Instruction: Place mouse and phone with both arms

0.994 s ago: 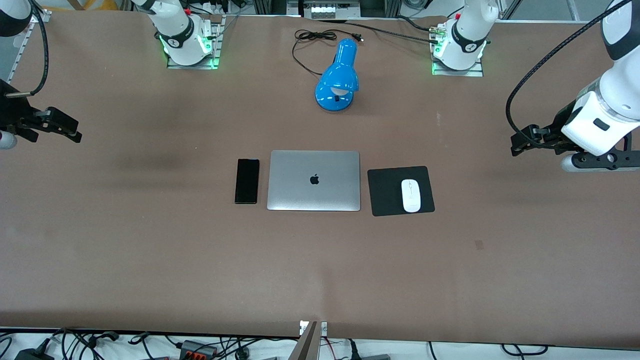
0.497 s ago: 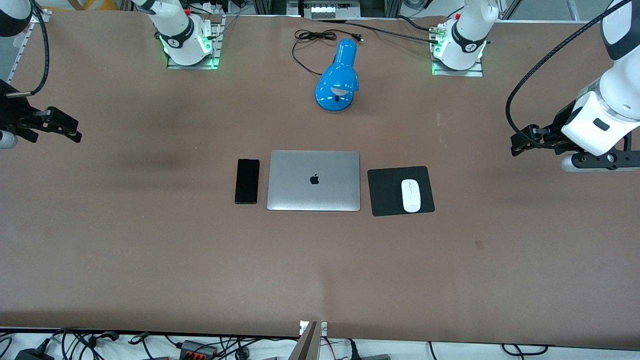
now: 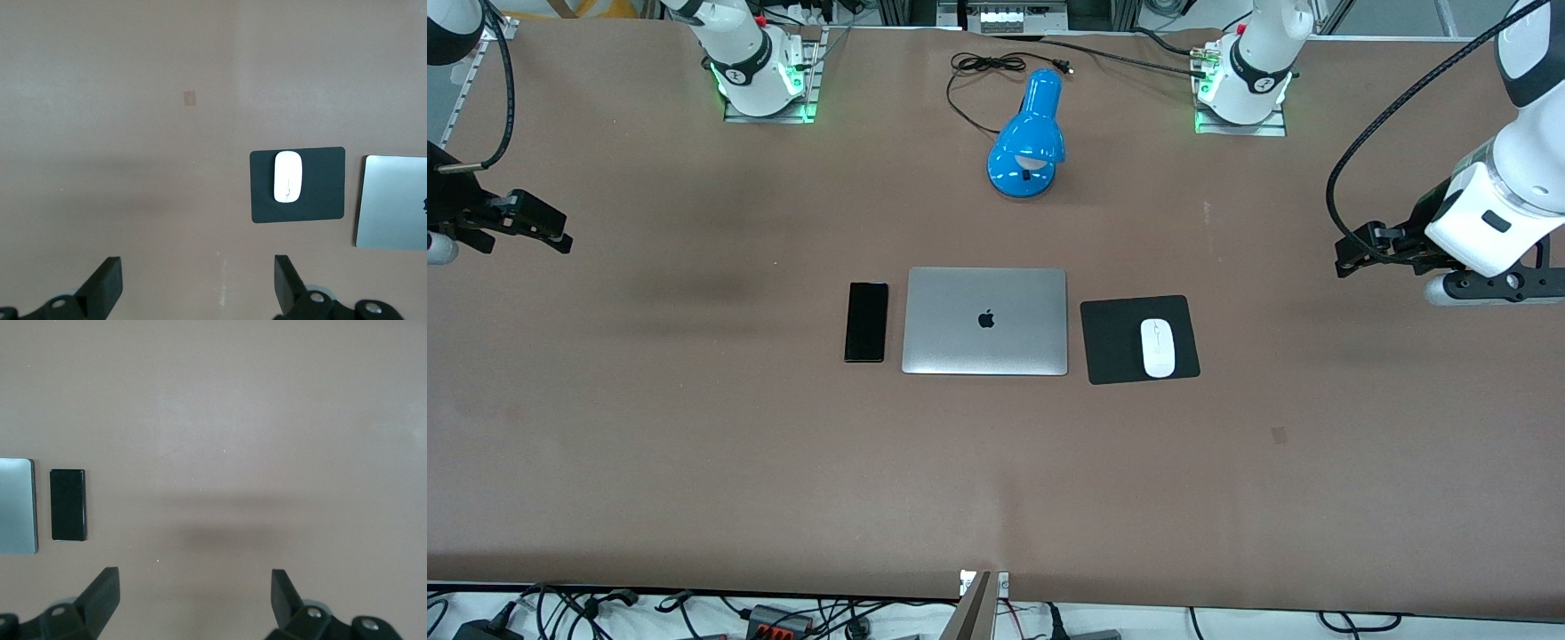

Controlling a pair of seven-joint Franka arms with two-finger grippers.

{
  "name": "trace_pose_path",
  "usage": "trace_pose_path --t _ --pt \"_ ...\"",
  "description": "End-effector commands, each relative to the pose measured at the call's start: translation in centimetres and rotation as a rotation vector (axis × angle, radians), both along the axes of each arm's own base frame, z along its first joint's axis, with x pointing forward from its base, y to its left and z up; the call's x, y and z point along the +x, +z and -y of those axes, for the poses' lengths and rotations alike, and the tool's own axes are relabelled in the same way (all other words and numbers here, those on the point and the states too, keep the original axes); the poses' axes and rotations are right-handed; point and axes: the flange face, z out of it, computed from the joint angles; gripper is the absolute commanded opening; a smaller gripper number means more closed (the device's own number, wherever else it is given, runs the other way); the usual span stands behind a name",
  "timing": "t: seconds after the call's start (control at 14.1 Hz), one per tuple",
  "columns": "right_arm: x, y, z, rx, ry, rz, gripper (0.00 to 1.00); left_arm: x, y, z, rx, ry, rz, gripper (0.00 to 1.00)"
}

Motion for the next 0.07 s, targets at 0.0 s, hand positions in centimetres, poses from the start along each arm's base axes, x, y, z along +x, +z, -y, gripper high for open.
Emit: trace_pose_path --t 0.0 --pt "-0.43 0.47 0.30 0.005 0.012 0.002 1.00 -0.63 0.36 -0.10 0.005 -0.021 0.008 1.00"
